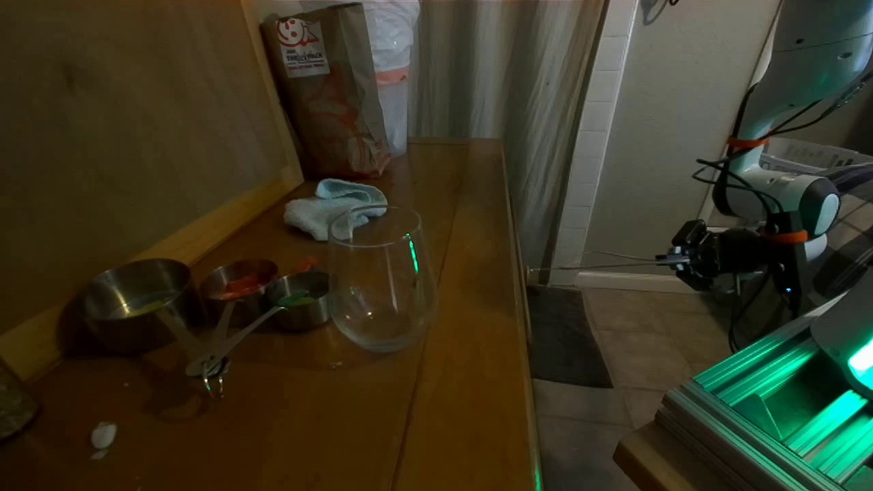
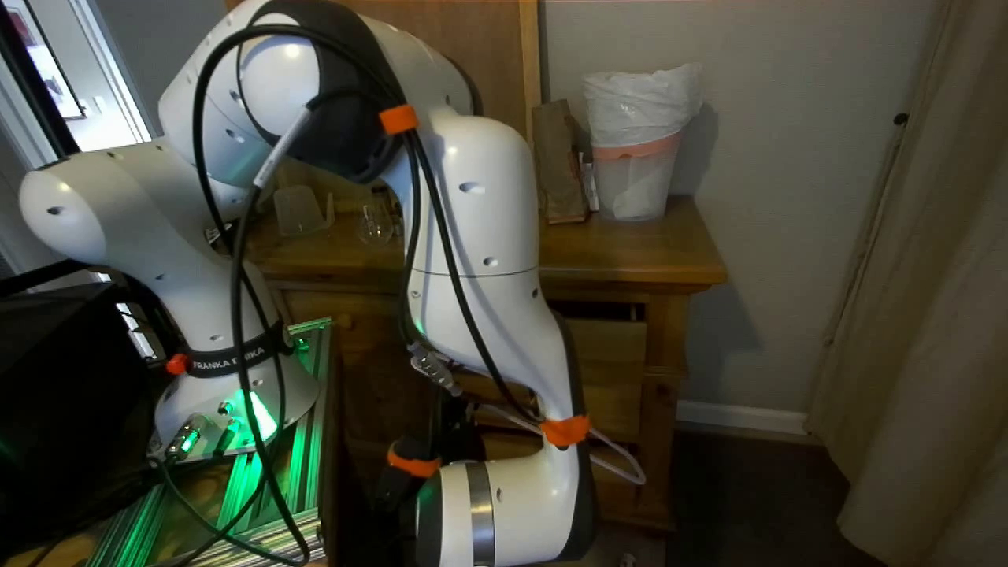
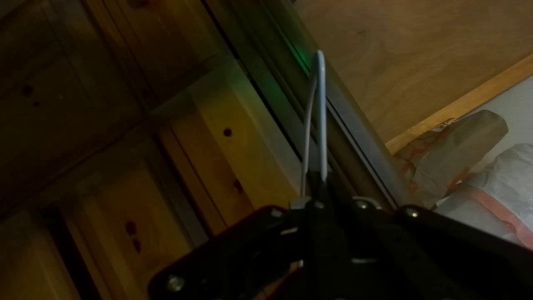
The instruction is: Pick up the white coat hanger and hang it on the top right drawer handle
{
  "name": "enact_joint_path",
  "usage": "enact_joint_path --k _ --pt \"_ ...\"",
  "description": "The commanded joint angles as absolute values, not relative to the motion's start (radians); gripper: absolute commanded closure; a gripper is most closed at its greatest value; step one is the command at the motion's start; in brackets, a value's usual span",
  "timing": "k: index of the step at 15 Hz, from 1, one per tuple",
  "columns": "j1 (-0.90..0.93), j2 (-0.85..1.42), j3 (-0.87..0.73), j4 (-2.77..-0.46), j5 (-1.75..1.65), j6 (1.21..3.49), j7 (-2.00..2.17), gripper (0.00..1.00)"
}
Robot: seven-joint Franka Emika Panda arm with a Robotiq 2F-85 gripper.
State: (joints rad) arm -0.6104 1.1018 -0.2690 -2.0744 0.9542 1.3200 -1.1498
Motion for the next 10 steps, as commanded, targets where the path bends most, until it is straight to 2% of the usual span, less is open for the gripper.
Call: enact_joint_path --k 1,10 --pt "-0.573 1.059 -0.298 -2.118 0.949 1.343 -1.162 0.99" --pt "-0.440 0.943 -0.353 -2.227 0.886 1.358 -1.104 0.99"
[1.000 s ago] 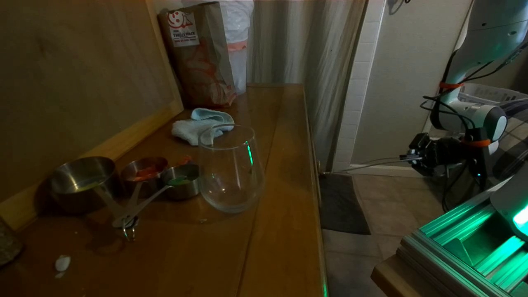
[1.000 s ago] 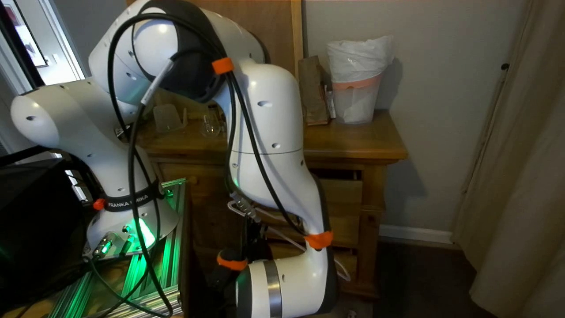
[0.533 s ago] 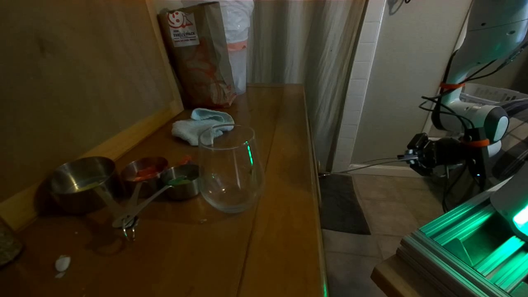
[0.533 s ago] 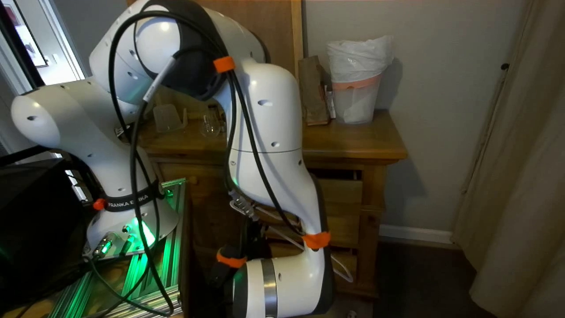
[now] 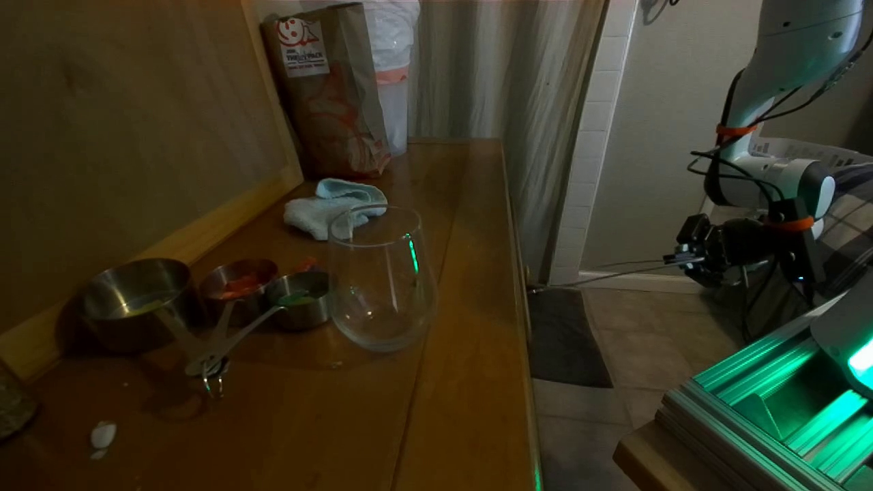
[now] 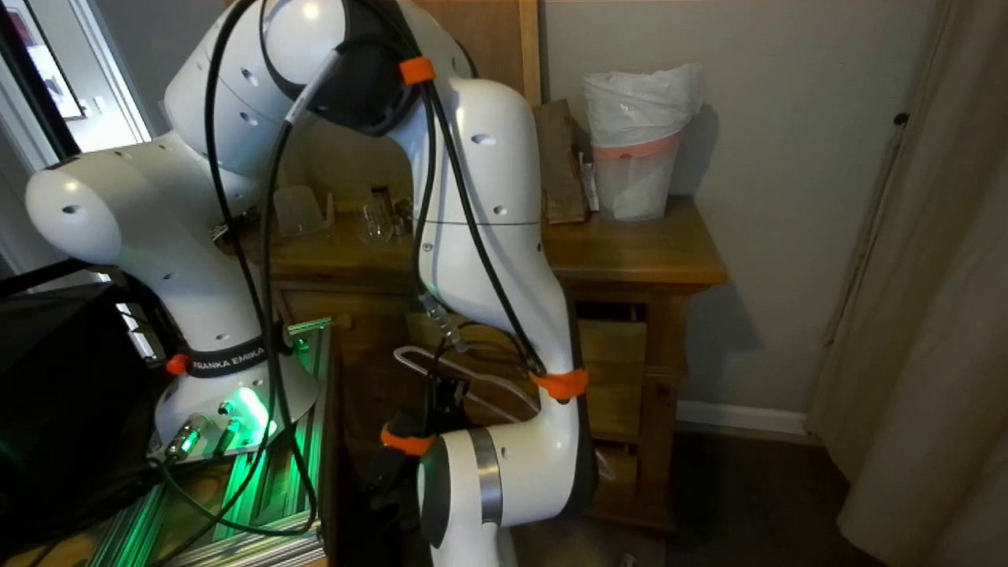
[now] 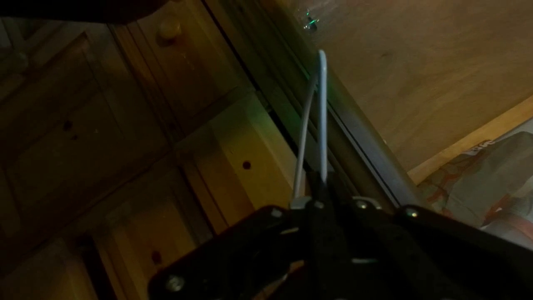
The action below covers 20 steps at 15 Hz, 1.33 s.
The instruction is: Pick up the white coat hanger and hang it on the top right drawer handle
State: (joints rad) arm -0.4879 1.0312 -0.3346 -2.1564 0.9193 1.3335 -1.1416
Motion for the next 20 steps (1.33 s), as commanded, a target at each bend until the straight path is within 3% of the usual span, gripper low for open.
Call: enact_joint_path --k 1,20 --pt "-0.424 0.927 -0.360 -2.238 0.880 1.358 -1.082 0.99" --pt "-0.314 0.608 -0.264 -2.295 0.783 1.520 -0.868 0.99"
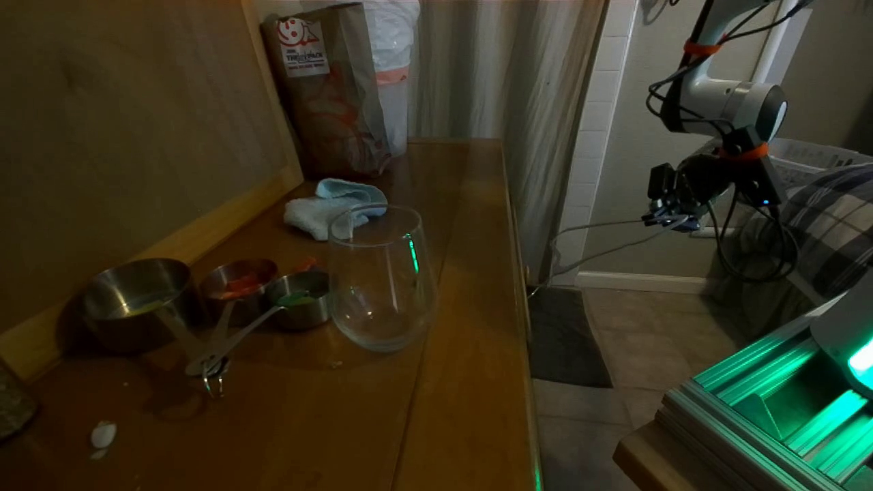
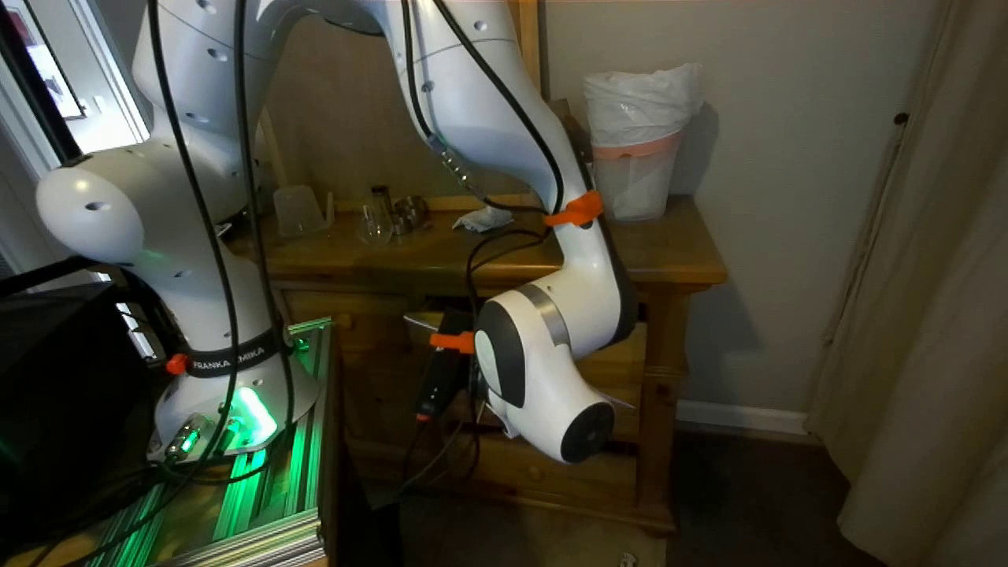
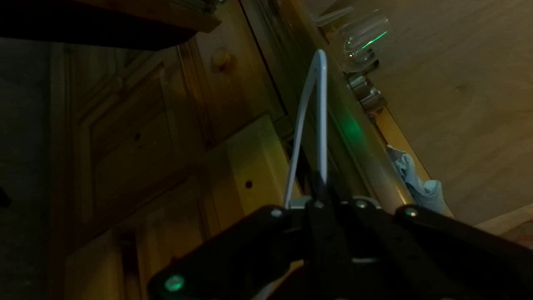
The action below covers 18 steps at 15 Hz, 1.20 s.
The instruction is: Pick up the white coat hanger and hang it on the top right drawer handle
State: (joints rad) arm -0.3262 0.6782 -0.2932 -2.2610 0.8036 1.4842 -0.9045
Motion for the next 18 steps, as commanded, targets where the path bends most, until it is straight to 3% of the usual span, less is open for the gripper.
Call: enact_joint_path --k 1,18 --pt "-0.305 0.596 -0.257 -2.298 0.778 1.529 -0.857 0.99" --pt "-0.189 0.292 -0.174 -2.399 0.692 1.655 -0.467 0.99"
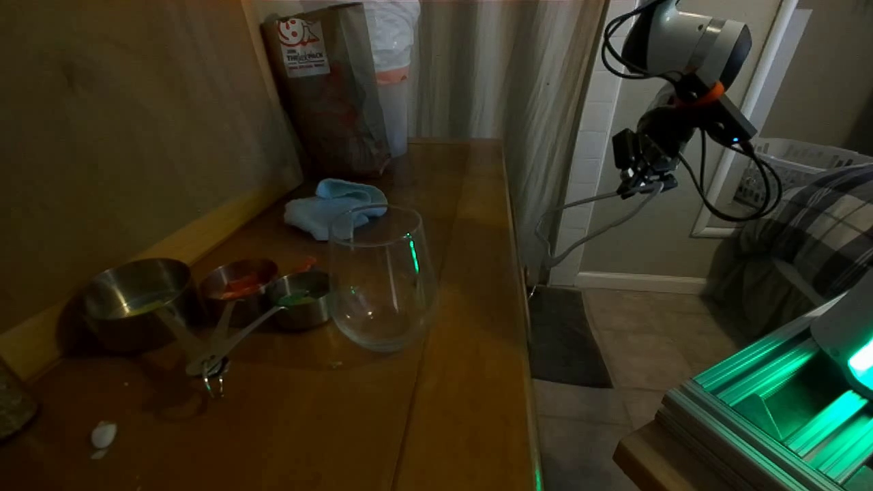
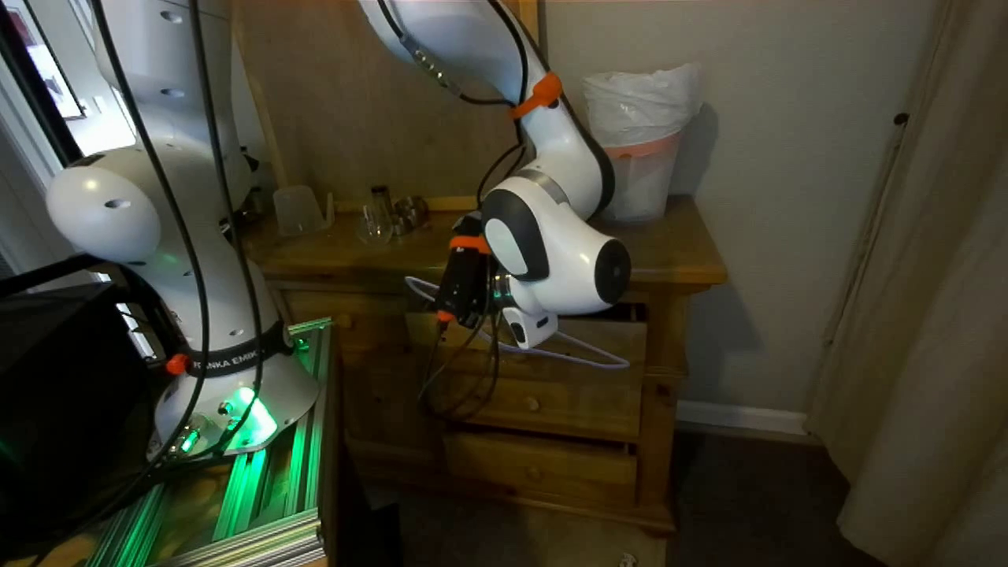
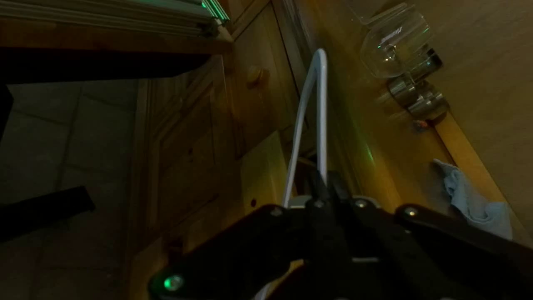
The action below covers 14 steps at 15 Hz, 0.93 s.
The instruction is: Pick up the white coat hanger and hang it on the top right drawer handle
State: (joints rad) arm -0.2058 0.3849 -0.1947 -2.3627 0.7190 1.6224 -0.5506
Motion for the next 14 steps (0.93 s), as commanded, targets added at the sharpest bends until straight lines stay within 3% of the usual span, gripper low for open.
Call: enact_joint_path --k 1,14 --pt "-0.183 0.277 -0.167 -2.398 0.691 1.658 -0.441 0.99" --pt "-0.125 0.232 -0.101 -2.354 0.675 1.746 -0.276 0.99"
